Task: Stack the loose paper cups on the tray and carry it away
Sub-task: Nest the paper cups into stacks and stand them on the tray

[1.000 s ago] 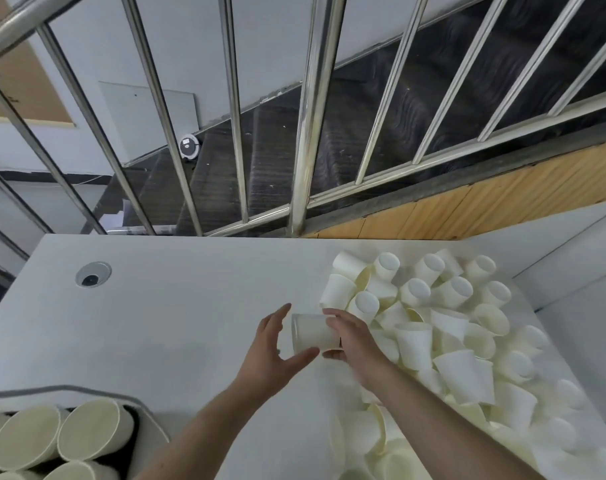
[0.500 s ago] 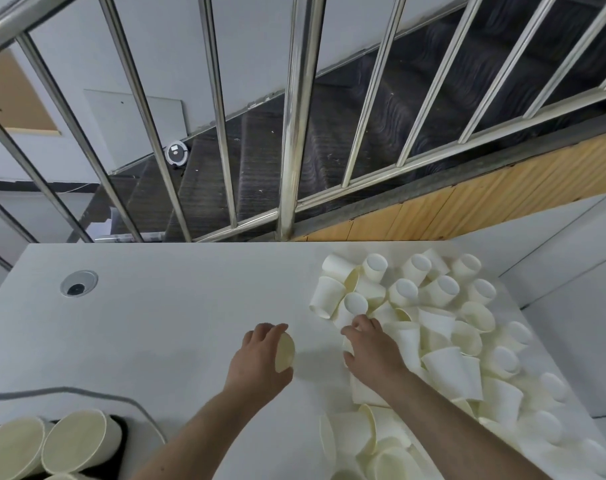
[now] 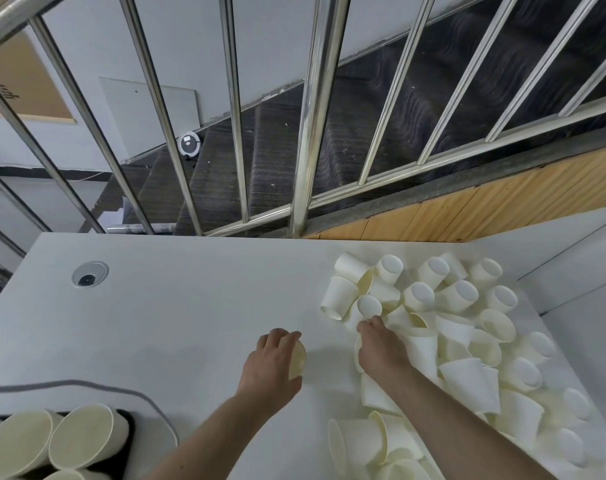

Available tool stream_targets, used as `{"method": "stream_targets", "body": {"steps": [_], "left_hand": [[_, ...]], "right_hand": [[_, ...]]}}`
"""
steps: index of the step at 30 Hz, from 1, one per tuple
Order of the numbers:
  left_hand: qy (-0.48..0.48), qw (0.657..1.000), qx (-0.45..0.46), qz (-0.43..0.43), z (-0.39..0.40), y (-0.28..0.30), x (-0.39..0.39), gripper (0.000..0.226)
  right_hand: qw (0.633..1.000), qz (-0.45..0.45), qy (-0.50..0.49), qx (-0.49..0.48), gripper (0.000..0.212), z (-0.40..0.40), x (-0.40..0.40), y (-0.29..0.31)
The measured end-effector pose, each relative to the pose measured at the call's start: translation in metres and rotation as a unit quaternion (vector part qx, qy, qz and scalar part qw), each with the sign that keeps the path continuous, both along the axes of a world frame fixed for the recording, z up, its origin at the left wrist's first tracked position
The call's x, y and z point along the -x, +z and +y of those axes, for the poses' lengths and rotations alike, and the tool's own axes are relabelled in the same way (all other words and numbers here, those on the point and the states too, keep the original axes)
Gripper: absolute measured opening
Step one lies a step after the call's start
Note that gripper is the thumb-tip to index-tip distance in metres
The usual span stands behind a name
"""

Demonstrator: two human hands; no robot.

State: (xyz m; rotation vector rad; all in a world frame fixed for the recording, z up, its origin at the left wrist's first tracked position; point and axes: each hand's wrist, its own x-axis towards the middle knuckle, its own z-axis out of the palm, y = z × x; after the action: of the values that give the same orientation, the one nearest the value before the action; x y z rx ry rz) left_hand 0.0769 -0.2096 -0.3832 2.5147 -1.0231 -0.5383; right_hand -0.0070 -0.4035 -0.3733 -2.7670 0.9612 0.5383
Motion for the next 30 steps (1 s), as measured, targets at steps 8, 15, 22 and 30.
{"method": "stream_targets", "body": {"steps": [8, 15, 22, 30], "left_hand": [[0.005, 1.0, -0.004, -0.01, -0.003, -0.002, -0.003, 0.071], [0.002, 1.0, -0.022, -0.02, 0.001, -0.007, -0.002, 0.072], [-0.006, 0.999, -0.033, -0.019, 0.008, -0.01, -0.002, 0.077], [-0.01, 1.0, -0.009, -0.018, 0.013, -0.01, 0.001, 0.071]], "right_hand": [[0.991, -0.112, 0.0, -0.078, 0.046, 0.012, -0.004, 0.009], [0.982, -0.109, 0.018, -0.155, 0.057, 0.029, 0.003, -0.002], [0.989, -0.079, 0.086, -0.09, 0.06, 0.033, 0.006, 0.002], [0.979, -0.045, 0.175, -0.095, 0.076, 0.047, 0.01, -0.006]]}}
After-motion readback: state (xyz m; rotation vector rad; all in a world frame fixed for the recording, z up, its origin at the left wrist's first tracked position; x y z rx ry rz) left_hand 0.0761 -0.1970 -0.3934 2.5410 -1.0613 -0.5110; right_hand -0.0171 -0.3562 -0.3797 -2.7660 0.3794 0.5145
